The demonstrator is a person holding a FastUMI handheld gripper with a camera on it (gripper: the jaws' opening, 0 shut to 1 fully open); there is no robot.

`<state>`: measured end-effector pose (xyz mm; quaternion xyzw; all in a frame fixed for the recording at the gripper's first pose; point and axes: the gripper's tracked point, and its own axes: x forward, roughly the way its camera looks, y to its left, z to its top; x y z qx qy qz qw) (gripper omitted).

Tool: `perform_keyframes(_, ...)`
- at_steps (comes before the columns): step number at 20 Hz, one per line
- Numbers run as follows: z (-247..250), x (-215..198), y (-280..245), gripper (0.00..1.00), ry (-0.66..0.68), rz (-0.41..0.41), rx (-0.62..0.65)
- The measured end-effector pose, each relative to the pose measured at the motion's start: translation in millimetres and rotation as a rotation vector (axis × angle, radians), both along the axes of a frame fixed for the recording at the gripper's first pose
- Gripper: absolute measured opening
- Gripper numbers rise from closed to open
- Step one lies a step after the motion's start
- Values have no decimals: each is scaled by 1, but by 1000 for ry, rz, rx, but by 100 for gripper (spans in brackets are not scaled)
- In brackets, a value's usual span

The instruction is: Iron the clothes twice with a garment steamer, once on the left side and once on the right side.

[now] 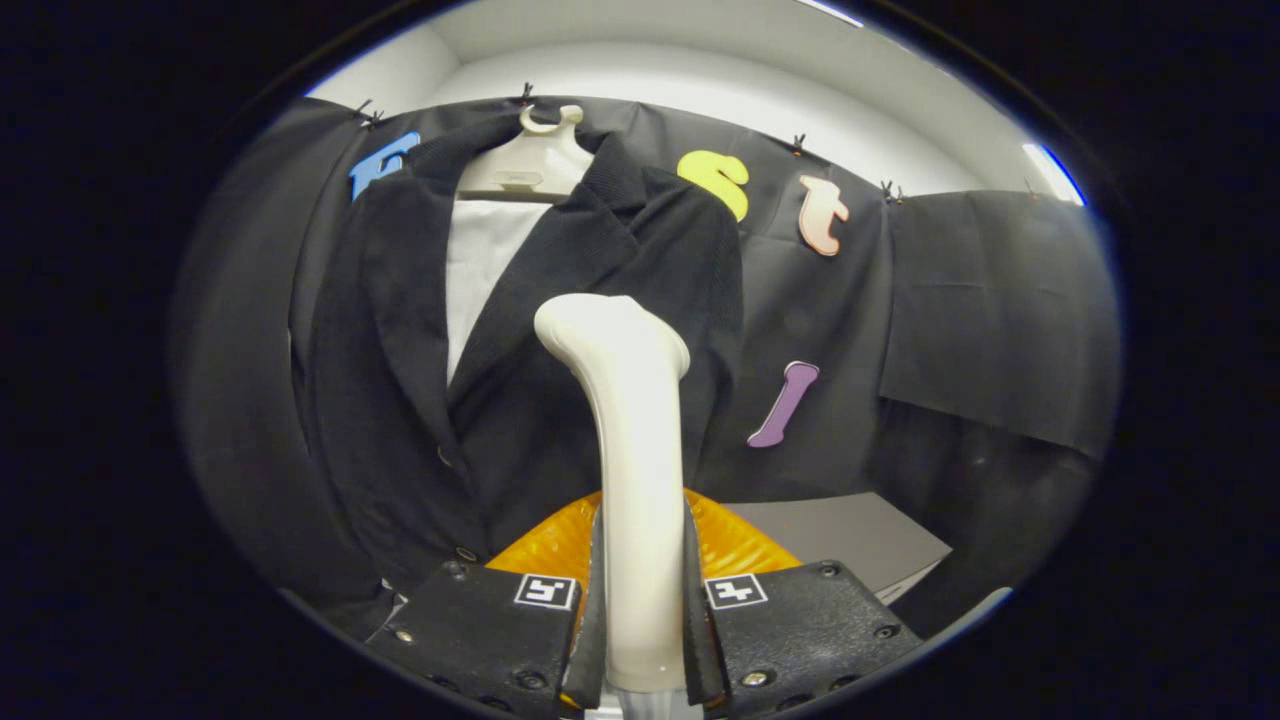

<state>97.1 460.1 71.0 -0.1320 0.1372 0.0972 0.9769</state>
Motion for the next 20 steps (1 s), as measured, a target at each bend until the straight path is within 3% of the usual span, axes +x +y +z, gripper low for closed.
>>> perform_keyframes(20,-99,-29,-22,34,121,-11,-72)
